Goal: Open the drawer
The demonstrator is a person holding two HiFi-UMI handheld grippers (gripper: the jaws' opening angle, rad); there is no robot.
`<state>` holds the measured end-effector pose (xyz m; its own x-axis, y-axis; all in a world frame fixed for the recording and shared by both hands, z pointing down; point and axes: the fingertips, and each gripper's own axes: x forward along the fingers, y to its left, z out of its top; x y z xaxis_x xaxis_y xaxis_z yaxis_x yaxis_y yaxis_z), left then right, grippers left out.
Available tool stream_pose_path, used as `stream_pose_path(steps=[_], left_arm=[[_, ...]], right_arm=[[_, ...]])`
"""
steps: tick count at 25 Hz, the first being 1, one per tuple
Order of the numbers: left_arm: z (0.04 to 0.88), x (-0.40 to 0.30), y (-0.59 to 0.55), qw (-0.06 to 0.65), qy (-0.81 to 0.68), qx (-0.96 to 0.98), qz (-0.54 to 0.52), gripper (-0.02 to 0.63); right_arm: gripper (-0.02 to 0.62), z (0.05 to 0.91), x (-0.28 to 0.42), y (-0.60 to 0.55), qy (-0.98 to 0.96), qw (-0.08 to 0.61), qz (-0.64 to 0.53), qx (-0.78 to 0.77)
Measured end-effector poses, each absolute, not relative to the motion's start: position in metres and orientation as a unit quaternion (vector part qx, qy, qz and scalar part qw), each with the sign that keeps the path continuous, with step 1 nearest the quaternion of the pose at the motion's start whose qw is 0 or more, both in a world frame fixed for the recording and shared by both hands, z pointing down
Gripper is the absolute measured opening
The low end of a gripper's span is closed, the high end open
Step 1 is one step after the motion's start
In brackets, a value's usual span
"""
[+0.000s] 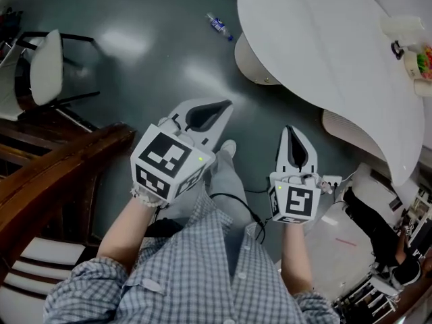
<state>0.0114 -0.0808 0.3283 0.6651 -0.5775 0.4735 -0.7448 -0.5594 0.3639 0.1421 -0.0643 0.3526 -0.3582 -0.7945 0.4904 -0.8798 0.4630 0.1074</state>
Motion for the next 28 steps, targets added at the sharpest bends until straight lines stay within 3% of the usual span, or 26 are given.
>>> stream_pose_path(steps=[28], left_arm=[[0.431,0.022,-0.104,0.273,-0.407,0.863,0.127,-0.003]], right_arm=[[0.009,0.501,0.162,-0.119,-0.806,0.246,0.136,0.521]])
